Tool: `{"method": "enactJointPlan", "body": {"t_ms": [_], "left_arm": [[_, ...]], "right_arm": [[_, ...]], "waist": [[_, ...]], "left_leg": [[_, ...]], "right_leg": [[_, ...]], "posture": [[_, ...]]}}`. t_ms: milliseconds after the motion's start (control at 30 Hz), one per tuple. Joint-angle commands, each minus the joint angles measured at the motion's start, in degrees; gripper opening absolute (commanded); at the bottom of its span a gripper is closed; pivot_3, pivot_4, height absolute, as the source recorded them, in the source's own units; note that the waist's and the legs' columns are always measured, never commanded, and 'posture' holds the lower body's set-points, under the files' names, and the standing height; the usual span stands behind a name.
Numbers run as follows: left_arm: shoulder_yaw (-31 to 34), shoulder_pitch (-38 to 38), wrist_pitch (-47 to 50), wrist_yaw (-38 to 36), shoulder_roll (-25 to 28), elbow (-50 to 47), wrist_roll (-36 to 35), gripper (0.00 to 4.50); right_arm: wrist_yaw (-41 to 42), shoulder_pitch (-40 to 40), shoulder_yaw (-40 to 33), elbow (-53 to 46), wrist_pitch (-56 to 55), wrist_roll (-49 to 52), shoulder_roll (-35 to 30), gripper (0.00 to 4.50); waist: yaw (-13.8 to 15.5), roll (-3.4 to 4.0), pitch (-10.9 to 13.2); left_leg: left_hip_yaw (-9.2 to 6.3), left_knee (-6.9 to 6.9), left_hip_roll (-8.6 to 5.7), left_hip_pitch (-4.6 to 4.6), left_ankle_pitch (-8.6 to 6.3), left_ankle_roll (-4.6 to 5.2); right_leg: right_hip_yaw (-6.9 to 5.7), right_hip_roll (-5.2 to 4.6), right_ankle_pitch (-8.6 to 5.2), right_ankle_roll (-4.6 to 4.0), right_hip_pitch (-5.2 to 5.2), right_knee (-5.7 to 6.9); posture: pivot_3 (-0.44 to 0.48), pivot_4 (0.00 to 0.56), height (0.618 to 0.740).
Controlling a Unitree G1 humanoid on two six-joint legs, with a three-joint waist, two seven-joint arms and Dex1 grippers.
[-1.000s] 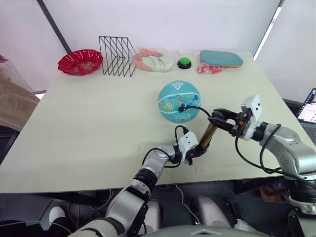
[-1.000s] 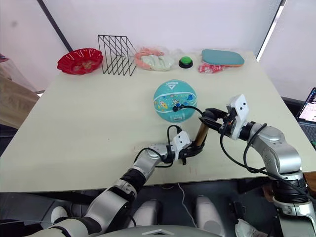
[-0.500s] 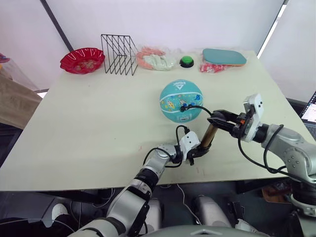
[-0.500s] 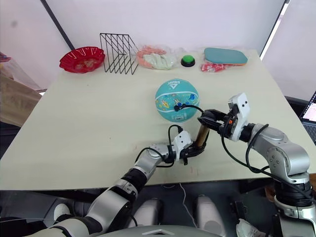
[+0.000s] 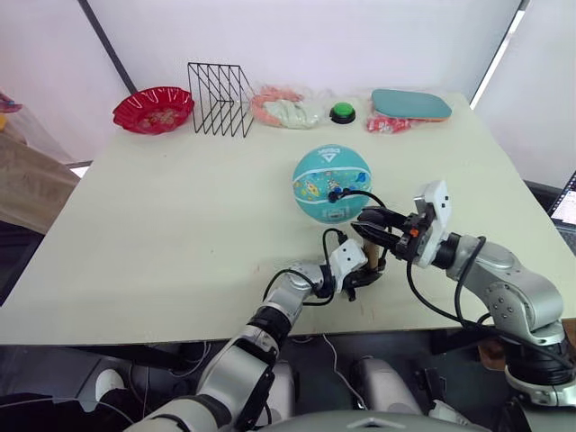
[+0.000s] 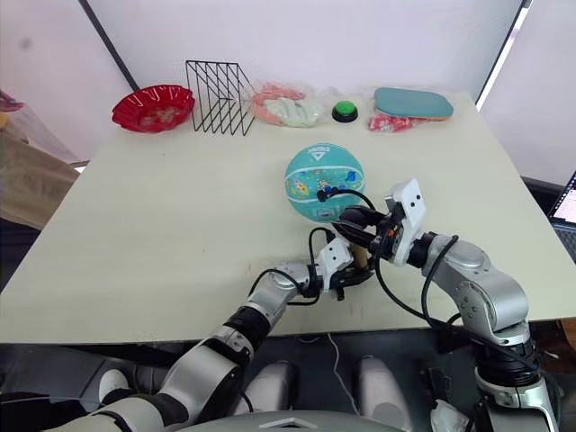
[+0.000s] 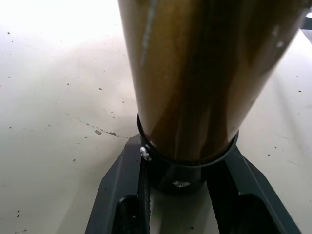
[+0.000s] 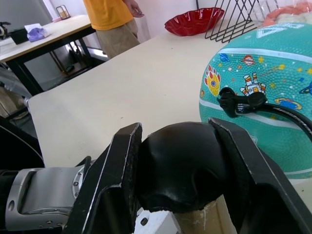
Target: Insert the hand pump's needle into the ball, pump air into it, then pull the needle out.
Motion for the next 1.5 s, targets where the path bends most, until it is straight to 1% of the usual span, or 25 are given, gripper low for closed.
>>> {"method": "enactJointPlan", "body": {"t_ms": [33,167,367,533,633,667,767,867,933,1033,1133,1300,1367,1433,1500], "left_arm": [[-0.58,0.05,2.31,0.40,-0.66,2.83,1.16,1.07],[-0.58,0.25,1.83,0.18,-0.14,3.65,1.30,1.07],[-0.45,0.37,1.78,-0.06,-0.01,3.70,1.45,1.07],[-0.48,0.57,1.84,-0.43,0.15,3.45,1.48,1.07],[-0.53,0.78,2.02,-0.72,0.29,3.15,1.47,1.07],[-0.58,0.84,2.11,-0.82,0.35,3.07,1.45,1.07],[-0.70,0.90,2.20,-0.98,0.51,3.00,1.38,1.07],[-0.77,0.90,2.15,-1.03,0.70,3.11,1.31,1.07],[-0.82,0.91,2.11,-1.02,0.75,3.12,1.32,1.07],[-0.96,1.00,2.02,-0.97,0.85,3.11,1.35,1.07],[-1.17,1.38,2.03,-1.01,1.05,2.81,1.43,1.07],[-1.49,1.58,2.04,-0.69,1.07,2.90,1.84,1.07],[-1.56,1.54,1.97,-0.58,1.03,3.06,2.01,1.06],[-1.58,1.42,1.95,-0.52,1.04,3.12,2.16,1.06],[-1.43,1.31,1.96,-0.50,1.08,3.18,2.19,1.06]], "right_arm": [[1.19,1.58,3.39,2.91,-0.68,-3.75,-3.75,1.64],[1.63,1.79,1.09,2.35,-1.81,-3.30,-7.43,1.64],[0.62,0.08,-3.79,-0.32,-0.95,1.65,-8.01,1.64],[-1.34,-4.48,-10.57,-3.42,2.76,8.44,-10.85,1.64],[-3.19,-7.78,-13.78,-3.98,5.72,13.08,-12.36,1.64],[-4.16,-9.82,-15.58,-4.02,7.20,15.72,-13.12,1.64],[-6.29,-13.76,-18.81,-3.67,10.02,21.02,-14.76,1.64],[-9.33,-19.23,-22.40,-1.48,13.15,27.09,-17.56,1.64],[-10.38,-21.18,-23.44,-0.44,14.29,29.14,-18.92,1.64],[-11.82,-22.46,-23.51,0.37,15.46,31.71,-20.68,1.64],[-12.03,-21.03,-21.91,-0.34,15.78,32.18,-21.71,1.64],[-10.82,-14.65,-17.42,-0.24,12.98,27.55,-19.95,1.64],[-9.46,-10.72,-14.06,0.93,10.26,24.20,-18.36,1.64],[-7.88,-6.54,-10.07,2.89,7.44,20.60,-16.69,1.64],[-6.47,-4.25,-7.70,4.07,5.24,18.30,-15.72,1.64]], "waist": [[0.19,0.01,0.01],[0.52,0.01,0.03],[1.13,-0.01,0.30],[1.32,0.15,0.80],[1.30,0.26,0.89],[1.31,0.28,0.90],[1.33,0.36,1.11],[1.32,0.43,1.26],[1.31,0.45,1.44],[1.30,0.50,1.48],[1.27,0.50,1.48],[1.22,0.51,1.44],[1.12,0.46,1.40],[1.04,0.13,1.02],[0.98,0.07,0.88]], "left_leg": [[0.00,0.01,-0.01,-0.01,0.00,0.00],[-0.04,0.02,-0.15,-0.04,0.00,0.00],[-0.07,0.02,-0.23,-0.15,0.00,0.00],[-0.09,0.02,-0.30,-0.27,0.00,0.00],[-0.07,0.03,-0.34,-0.57,0.02,0.02],[-0.10,0.04,-0.35,-0.82,0.02,0.03],[-0.10,0.07,-0.37,-1.04,0.03,0.03],[-0.15,0.07,-0.38,-1.07,0.02,0.03],[-0.15,0.07,-0.38,-1.08,0.02,0.04],[-0.17,0.07,-0.38,-1.10,0.02,0.04],[-0.16,0.07,-0.38,-1.11,0.02,0.04],[-0.18,0.07,-0.37,-1.05,0.02,0.04],[-0.16,0.07,-0.37,-1.02,0.02,0.04],[-0.15,0.07,-0.31,-0.90,0.02,0.04],[-0.16,0.07,-0.19,-0.79,0.02,0.04]], "right_leg": [[0.00,-0.01,0.00,0.00,0.00,0.00],[-0.01,-0.15,0.00,0.01,0.01,-0.02],[-0.07,-0.26,0.00,0.03,0.00,-0.13],[-0.12,-0.35,0.00,0.03,-0.07,-0.16],[-0.10,-0.38,0.02,0.06,-0.36,-0.15],[-0.11,-0.36,0.16,0.28,-0.55,-0.14],[-0.10,-0.36,0.19,0.30,-0.74,-0.12],[-0.14,-0.36,0.19,0.29,-0.75,-0.12],[-0.14,-0.36,0.18,0.29,-0.75,-0.12],[-0.15,-0.36,0.18,0.29,-0.75,-0.12],[-0.15,-0.36,0.18,0.29,-0.75,-0.12],[-0.16,-0.34,0.18,0.29,-0.72,-0.11],[-0.14,-0.33,0.18,0.29,-0.71,-0.10],[-0.14,-0.27,0.18,0.28,-0.64,-0.05],[-0.14,-0.15,0.17,0.27,-0.57,-0.05]], "posture": [[0.000,0.150,0.740],[0.000,0.150,0.740],[0.000,0.150,0.740],[0.000,0.150,0.740],[0.000,0.150,0.740],[0.000,0.150,0.740],[0.000,0.150,0.740],[0.000,0.150,0.740],[0.000,0.150,0.740],[0.000,0.150,0.740],[0.000,0.150,0.740],[0.000,0.150,0.740],[0.000,0.150,0.740],[0.000,0.150,0.740],[0.000,0.150,0.740]]}}
